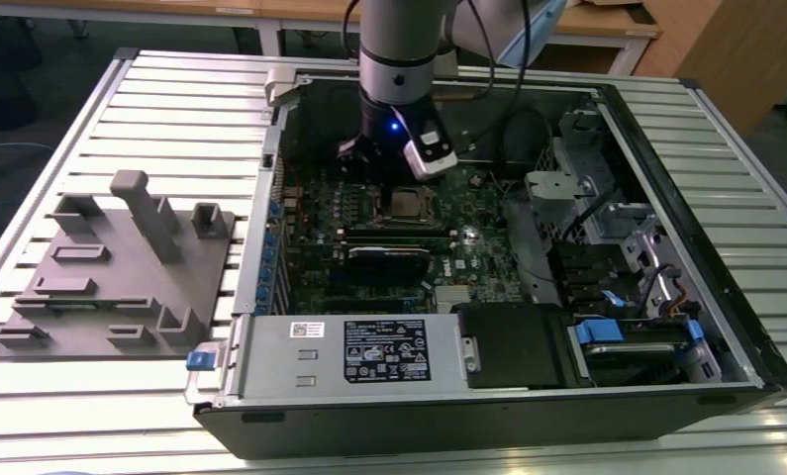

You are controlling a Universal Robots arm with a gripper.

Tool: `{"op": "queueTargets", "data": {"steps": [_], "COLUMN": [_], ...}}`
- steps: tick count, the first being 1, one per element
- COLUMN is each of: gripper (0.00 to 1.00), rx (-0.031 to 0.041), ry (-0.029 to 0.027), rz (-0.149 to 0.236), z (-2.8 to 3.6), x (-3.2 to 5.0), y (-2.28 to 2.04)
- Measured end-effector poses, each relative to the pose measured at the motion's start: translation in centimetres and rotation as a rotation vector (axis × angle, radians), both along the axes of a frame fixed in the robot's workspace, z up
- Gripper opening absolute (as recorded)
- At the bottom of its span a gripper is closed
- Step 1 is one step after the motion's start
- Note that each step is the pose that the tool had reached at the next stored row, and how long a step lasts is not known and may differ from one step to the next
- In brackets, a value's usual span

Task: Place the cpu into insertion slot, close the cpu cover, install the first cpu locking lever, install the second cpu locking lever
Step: 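Close the cpu cover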

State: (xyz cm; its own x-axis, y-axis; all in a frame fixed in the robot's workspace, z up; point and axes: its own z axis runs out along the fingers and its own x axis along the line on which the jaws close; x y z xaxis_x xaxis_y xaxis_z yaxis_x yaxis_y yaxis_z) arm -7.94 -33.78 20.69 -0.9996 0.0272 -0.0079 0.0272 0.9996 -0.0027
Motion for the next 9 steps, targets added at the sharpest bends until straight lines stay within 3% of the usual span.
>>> {"op": "queueTargets", "data": {"steps": [9], "gripper": [0.11], "rx": [-0.0001], "ry": [0.0001], "rz": [0.000], "z": [-0.26], "x": [-0.04], "y": [0.05]}}
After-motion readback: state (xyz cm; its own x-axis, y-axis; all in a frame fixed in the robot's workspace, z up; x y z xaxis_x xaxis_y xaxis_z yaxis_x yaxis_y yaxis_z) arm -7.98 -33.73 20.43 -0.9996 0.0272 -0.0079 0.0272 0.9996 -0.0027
